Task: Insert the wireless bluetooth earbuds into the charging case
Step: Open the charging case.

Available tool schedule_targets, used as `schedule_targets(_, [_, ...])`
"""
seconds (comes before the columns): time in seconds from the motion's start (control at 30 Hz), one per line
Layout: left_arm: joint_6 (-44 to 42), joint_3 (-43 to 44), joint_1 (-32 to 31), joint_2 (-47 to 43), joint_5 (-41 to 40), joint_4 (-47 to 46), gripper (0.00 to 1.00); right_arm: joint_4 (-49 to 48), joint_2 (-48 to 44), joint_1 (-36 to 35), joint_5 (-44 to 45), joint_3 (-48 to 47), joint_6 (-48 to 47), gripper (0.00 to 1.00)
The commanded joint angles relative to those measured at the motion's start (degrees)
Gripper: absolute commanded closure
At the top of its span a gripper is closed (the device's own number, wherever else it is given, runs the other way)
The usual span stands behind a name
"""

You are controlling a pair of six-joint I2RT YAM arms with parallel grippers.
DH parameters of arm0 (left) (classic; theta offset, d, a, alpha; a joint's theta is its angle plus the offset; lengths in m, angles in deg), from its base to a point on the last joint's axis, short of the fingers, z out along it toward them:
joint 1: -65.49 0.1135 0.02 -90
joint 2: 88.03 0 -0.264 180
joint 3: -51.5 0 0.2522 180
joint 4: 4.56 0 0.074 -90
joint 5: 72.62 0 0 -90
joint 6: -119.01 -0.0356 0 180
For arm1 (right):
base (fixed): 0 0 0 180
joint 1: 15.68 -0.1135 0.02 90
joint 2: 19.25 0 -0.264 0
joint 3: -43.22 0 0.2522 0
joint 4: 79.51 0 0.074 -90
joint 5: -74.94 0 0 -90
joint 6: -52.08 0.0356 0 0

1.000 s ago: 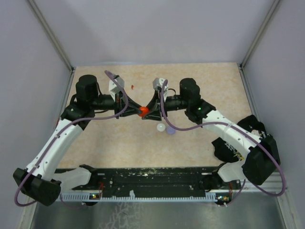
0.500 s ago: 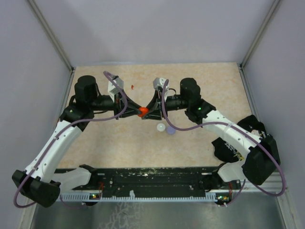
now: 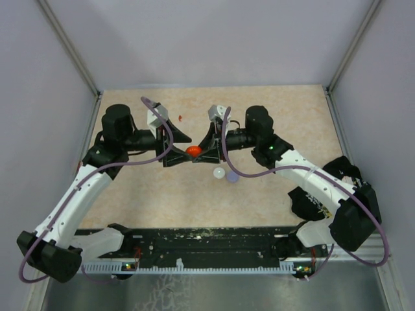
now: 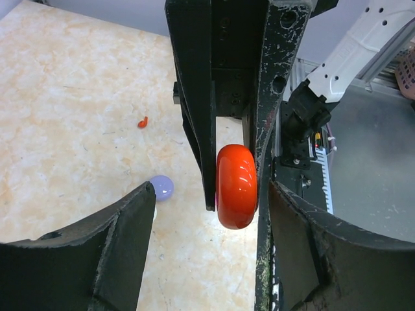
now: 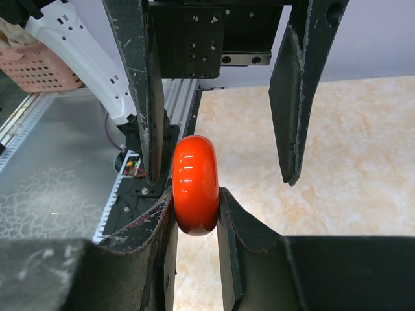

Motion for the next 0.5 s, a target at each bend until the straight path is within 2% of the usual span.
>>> schedule_targets(0.0, [1.47, -0.77, -0.05, -0.13, -1.19, -2.39, 0.25, -3.60, -0.88, -0.02, -1.25, -1.33, 0.51, 1.00])
schedule_targets(0.2, [3.73, -0.48, 0.01, 0.12, -6.40, -3.15, 0.27, 0.06, -1.13, 0.05, -0.82, -1.19, -2.70, 1.00])
schedule_targets(0.47, [6.29, -0.80, 0.48, 0.64, -7.98, -4.36, 0.28, 2.02, -2.37, 0.01, 0.41, 0.04, -5.89, 1.00])
